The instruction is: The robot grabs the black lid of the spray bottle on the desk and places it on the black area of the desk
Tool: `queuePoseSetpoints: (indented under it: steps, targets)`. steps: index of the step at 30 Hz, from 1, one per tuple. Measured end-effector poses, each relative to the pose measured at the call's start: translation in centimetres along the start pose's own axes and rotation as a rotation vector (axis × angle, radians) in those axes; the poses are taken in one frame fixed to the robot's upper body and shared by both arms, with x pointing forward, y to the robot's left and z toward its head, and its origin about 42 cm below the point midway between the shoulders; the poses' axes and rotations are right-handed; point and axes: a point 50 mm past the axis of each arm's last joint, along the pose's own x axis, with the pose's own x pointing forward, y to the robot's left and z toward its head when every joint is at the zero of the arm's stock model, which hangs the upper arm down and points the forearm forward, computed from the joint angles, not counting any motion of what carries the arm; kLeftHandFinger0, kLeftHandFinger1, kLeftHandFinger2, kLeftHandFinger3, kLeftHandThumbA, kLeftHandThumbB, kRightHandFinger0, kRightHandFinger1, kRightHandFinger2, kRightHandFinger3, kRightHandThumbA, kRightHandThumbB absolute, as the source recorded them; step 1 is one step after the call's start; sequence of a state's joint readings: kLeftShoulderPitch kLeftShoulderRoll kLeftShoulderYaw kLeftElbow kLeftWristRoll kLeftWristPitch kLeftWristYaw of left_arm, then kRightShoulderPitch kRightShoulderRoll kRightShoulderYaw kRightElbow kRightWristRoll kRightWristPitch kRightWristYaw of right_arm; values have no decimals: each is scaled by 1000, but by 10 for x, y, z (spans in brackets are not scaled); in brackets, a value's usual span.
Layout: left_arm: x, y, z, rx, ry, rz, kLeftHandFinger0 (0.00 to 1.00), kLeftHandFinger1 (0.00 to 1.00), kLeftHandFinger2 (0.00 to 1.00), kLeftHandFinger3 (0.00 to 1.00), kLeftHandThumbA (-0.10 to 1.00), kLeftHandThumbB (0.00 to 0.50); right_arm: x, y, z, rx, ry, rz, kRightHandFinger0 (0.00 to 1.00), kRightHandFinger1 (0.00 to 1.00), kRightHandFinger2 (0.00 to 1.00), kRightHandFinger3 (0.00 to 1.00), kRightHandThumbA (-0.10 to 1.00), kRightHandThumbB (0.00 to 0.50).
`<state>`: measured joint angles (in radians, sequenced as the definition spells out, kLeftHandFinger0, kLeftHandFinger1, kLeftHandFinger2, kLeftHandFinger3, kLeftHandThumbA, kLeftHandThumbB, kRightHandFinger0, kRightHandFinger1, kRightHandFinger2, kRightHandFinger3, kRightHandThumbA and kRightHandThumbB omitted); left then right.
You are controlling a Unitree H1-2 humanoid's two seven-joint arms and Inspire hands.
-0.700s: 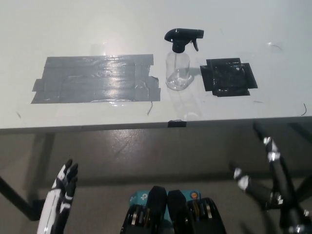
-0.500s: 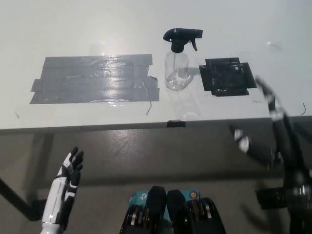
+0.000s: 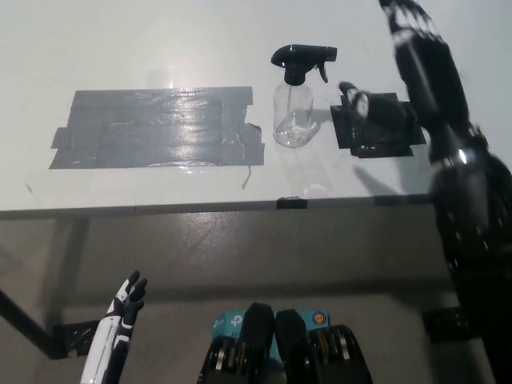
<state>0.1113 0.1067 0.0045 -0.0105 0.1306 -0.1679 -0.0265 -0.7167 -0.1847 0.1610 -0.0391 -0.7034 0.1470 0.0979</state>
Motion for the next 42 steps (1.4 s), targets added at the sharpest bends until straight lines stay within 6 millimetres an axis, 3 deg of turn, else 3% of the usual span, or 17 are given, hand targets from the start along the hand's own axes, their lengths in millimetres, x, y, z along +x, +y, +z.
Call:
queuePoseSetpoints:
  steps: [2,7,13,20,30,38,42]
  targets:
    - [0,0,0,2,0,-2,1000,1000,1000,1000,1000,110,16,0,4,-46,20,43,1000,1000,1000,1000,1000,430]
    - [-1,0,0,6,-1,-9,1000,1000,1000,1000,1000,105,50,2,7,-151,84,129,1000,1000,1000,1000,1000,429]
    - [-2,2,0,14,-3,-15,1000,1000,1000,1000,1000,124,73,14,-6,-187,187,200,1000,1000,1000,1000,1000,438]
    - [-2,2,3,16,-15,-17,1000,1000,1000,1000,1000,109,85,38,-23,-194,295,282,1000,1000,1000,1000,1000,432]
    - [-1,1,4,18,-18,-18,1000,1000,1000,1000,995,95,99,61,-29,-203,365,330,1000,1000,1000,1000,1000,439]
    - [1,1,6,20,-24,-19,1000,1000,1000,1000,994,125,100,68,-24,-209,358,312,1000,1000,1000,1000,1000,428]
    - [2,1,7,22,-30,-19,1000,1000,1000,1000,987,105,102,68,-22,-217,351,297,1000,1000,1000,1000,1000,417]
